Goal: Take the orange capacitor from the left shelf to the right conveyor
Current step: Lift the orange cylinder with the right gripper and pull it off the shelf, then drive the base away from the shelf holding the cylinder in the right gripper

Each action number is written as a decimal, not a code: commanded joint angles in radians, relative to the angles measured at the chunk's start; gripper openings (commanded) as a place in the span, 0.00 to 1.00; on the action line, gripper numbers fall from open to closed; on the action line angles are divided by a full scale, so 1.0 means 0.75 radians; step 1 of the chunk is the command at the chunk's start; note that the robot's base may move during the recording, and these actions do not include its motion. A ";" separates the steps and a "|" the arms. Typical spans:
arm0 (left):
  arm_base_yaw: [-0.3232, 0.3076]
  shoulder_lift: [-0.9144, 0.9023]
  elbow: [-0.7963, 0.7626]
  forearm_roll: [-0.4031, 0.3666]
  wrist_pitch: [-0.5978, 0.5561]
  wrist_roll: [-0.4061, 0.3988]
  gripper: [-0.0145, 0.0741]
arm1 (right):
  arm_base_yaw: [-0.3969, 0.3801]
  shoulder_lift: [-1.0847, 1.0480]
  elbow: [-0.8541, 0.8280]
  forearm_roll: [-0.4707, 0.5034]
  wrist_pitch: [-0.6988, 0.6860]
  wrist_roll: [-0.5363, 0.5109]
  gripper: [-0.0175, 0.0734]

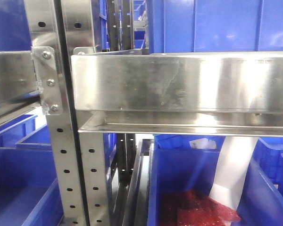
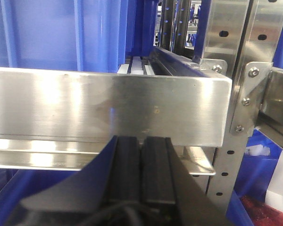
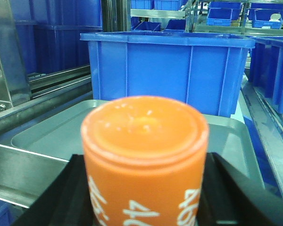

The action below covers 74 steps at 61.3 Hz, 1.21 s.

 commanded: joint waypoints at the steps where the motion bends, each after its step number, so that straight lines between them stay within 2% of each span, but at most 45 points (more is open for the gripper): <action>1: -0.005 -0.015 -0.006 -0.002 -0.119 -0.002 0.02 | -0.006 0.015 -0.046 -0.015 -0.134 0.002 0.26; 74: -0.005 -0.015 -0.006 -0.002 -0.119 -0.002 0.02 | -0.003 0.015 -0.044 -0.015 -0.135 0.002 0.26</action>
